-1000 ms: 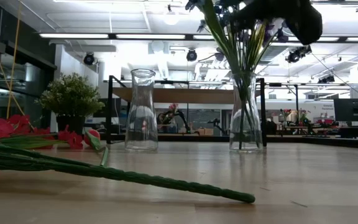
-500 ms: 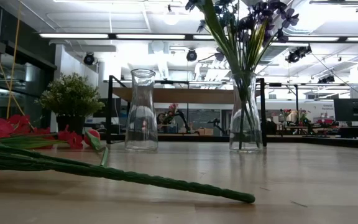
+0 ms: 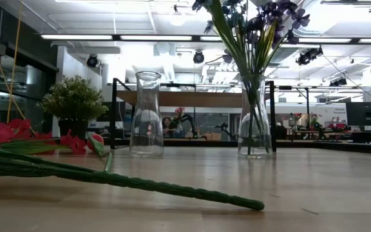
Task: Pick and place flowers into a vace then onto a shelf
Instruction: Put the top red flowers into the left transparent vase
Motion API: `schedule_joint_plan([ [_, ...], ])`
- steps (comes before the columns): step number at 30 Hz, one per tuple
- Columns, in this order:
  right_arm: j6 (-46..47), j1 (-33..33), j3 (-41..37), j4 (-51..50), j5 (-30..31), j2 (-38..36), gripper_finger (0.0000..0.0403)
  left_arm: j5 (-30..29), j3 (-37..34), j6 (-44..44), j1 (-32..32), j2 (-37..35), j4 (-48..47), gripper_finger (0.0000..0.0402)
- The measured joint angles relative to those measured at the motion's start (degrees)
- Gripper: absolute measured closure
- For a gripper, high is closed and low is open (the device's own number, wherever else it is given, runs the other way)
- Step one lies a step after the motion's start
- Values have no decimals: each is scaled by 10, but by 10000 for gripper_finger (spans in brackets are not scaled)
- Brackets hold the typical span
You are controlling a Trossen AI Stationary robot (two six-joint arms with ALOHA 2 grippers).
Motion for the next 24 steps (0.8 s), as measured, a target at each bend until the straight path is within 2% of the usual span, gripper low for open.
schedule_joint_plan([
  [8, -190, -22, 0, 124, 1, 0, 320, -17, 0, 2, 0, 0, 0, 41],
  [16, -299, -56, 0, 201, -3, 0, 320, -18, 0, -1, 0, 0, 0, 41],
  [24, -392, -64, 0, 195, -2, -52, 320, 5, 0, -118, 0, 0, -17, 41],
])
